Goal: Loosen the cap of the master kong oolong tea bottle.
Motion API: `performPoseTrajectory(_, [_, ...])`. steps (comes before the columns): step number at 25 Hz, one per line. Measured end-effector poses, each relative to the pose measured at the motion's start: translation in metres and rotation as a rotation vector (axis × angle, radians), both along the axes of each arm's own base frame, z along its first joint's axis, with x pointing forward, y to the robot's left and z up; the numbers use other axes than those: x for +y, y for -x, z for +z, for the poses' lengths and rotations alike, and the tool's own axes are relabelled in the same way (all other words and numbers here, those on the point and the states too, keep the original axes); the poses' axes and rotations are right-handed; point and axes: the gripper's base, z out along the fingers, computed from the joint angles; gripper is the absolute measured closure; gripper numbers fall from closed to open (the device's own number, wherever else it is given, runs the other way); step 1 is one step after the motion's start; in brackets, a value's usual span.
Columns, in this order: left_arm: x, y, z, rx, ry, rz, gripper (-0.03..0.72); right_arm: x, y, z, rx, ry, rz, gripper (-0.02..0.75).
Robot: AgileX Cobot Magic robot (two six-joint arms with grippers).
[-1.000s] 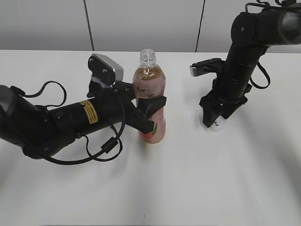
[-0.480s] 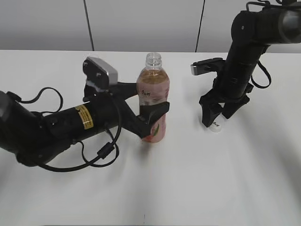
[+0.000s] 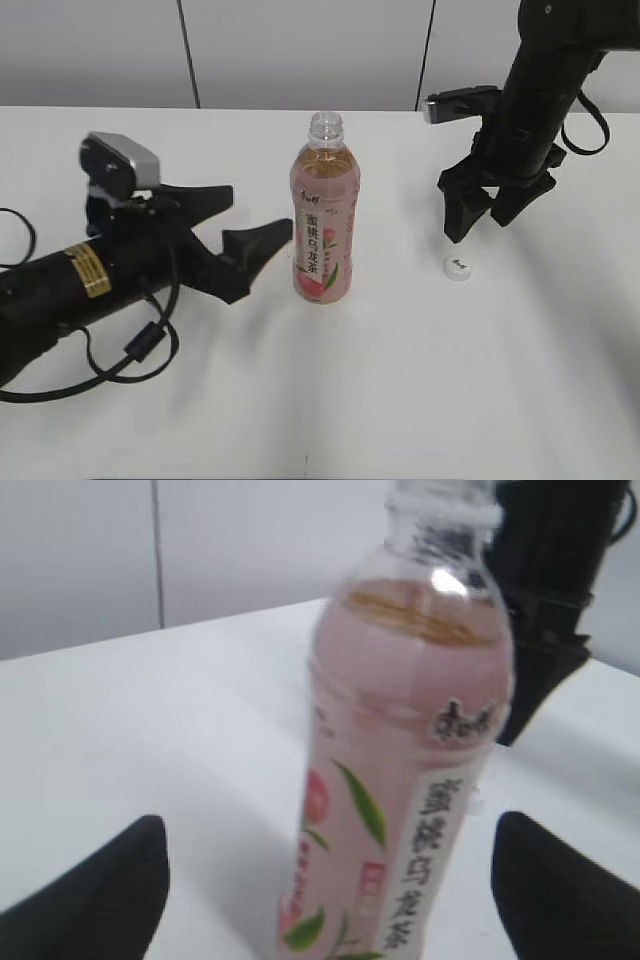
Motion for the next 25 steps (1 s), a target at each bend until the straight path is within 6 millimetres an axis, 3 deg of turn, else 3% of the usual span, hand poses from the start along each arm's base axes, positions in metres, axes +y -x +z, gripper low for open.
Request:
performPoseTrajectory(6, [0.058, -0.014, 0.023, -0.03, 0.045, 0.287, 0.1, 0.0, 0.003, 0.007, 0.012, -0.001, -0.014, 0.161])
performPoseTrajectory(13, [0.139, -0.029, 0.021, 0.075, -0.034, 0.58, 0.1, -0.001, 0.004, 0.007, 0.022, 0.001, -0.017, 0.161])
performPoseTrajectory(16, [0.164, -0.028, 0.019, 0.126, 0.017, 0.662, 0.1, -0.001, 0.004, 0.007, 0.022, 0.0, -0.017, 0.161])
performPoseTrajectory(20, [0.183, -0.024, 0.026, 0.153, 0.063, 0.695, 0.1, 0.0, 0.004, 0.007, 0.025, -0.008, -0.021, 0.161])
performPoseTrajectory(25, [0.185, -0.014, 0.037, 0.238, -0.005, 0.69, 0.125, 0.003, 0.005, 0.008, 0.034, -0.045, -0.039, 0.161])
